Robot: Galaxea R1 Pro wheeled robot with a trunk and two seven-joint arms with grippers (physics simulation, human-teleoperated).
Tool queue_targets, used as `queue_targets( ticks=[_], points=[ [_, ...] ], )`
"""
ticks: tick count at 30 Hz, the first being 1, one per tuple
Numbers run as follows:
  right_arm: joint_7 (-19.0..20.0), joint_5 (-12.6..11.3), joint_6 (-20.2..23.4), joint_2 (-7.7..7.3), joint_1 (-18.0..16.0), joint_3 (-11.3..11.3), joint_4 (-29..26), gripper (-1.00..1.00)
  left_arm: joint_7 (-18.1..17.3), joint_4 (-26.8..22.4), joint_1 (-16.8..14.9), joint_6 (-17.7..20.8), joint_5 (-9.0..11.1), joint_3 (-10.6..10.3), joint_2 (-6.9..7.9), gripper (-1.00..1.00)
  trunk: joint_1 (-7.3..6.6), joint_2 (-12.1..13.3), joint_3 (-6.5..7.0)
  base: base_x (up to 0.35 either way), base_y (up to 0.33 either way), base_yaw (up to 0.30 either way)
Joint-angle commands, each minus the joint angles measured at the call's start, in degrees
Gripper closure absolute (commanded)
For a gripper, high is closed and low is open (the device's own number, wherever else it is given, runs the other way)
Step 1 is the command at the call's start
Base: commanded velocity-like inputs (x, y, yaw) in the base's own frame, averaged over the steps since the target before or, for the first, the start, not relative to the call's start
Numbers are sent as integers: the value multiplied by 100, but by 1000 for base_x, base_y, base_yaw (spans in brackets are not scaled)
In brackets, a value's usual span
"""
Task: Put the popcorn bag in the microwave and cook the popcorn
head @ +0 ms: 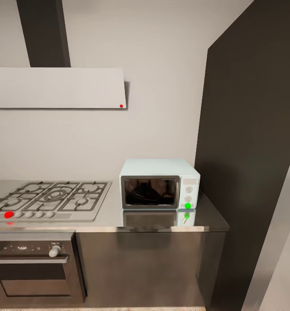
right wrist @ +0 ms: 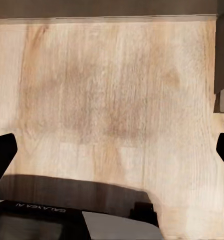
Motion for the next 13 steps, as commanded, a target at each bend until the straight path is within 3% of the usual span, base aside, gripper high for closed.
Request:
queue_targets(
  ticks=[1,13],
  points=[
    [13,52,-37,3,1086,-38,11,-100,34,2,-4,-17,30,-77,-15,-100,0,-6,-9,0,0,0],
    [13,52,-37,3,1086,-38,11,-100,34,1,-4,-17,33,-79,0,-100,0,-6,-9,0,0,0]
  ],
)
